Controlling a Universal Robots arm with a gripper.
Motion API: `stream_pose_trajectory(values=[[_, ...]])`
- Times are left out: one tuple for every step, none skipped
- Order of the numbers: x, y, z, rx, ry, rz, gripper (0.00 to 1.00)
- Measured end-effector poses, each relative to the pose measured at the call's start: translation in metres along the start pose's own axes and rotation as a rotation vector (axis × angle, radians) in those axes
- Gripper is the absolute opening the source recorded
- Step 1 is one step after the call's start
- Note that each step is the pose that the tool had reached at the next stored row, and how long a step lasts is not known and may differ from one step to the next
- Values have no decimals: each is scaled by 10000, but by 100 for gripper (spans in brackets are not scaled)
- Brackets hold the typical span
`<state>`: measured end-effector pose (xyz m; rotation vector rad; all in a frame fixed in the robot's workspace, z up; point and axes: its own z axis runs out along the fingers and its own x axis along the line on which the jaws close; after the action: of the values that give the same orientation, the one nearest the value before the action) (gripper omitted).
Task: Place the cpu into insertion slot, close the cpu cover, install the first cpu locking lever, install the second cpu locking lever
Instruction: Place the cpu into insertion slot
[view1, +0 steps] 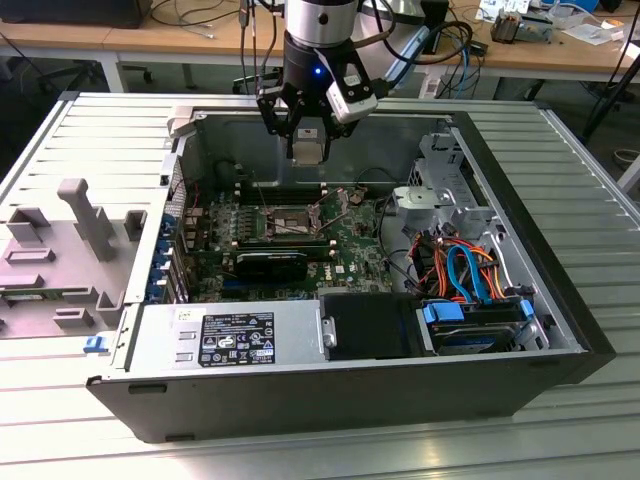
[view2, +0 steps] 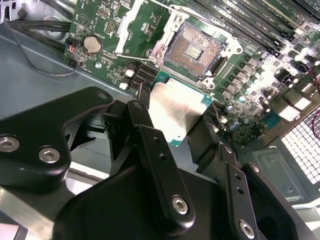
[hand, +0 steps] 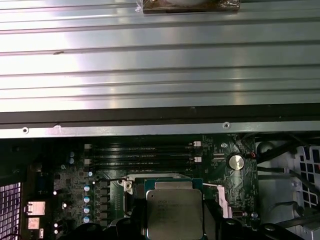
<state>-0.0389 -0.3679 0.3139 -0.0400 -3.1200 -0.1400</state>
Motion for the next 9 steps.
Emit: stream_pose_trajectory(values=[[0,-1,2,0,0,0,54],[0,-3,5,0,0,0,54],[0,-4,7,0,0,0,54],[0,-5,9,0,0,0,54],[0,-6,12,0,0,0,54],[0,-7,13,0,0,0,54],[0,-8,15,0,0,0,54],[0,-9,18,0,0,0,54],[0,-10,19,0,0,0,54]])
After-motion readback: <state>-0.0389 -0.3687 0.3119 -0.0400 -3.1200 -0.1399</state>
